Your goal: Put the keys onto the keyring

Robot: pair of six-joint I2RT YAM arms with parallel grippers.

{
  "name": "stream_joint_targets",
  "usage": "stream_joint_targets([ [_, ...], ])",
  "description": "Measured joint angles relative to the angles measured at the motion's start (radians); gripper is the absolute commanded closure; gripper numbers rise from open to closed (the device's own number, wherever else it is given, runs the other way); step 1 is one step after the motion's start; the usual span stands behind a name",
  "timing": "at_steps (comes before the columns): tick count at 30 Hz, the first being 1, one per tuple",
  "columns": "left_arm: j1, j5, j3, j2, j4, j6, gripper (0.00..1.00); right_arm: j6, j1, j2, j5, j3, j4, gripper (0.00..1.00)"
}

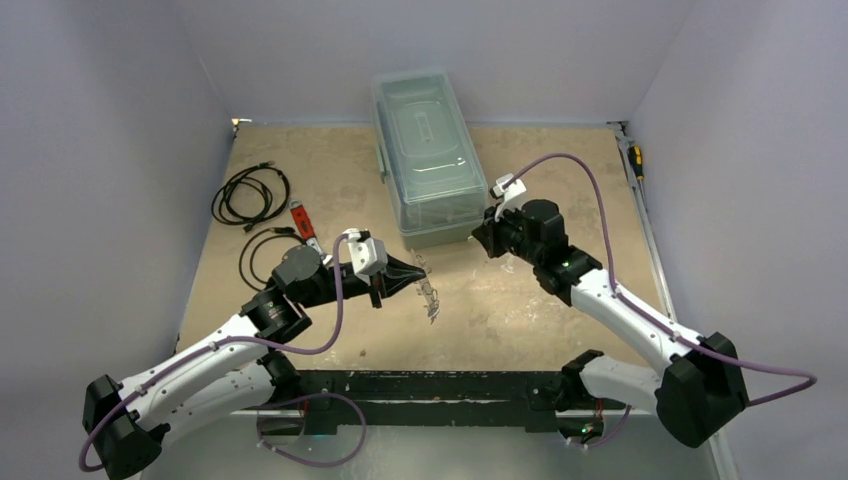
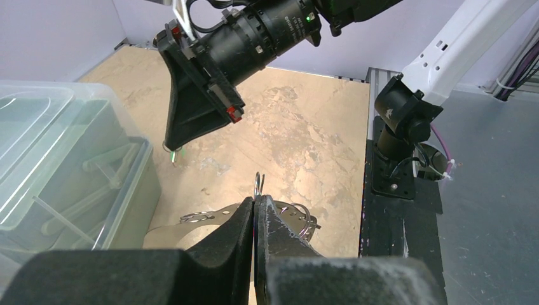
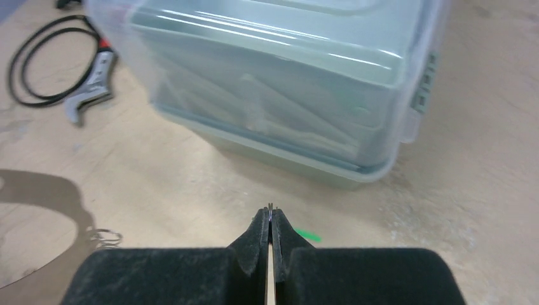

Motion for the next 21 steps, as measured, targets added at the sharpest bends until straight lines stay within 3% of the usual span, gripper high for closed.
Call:
stream_joint_targets([
  [12, 0.0, -0.005, 0.0, -0.005, -0.002, 0.016, 1.0, -0.093, 0.014, -0.088, -0.367, -0.023, -0.006, 1.0],
  [21, 0.0, -0.02, 0.0, -0.01, -0.019, 0.027, 1.0, -0.152, 0.041, -0.166, -0.508, 0.027, -0.071, 1.0],
])
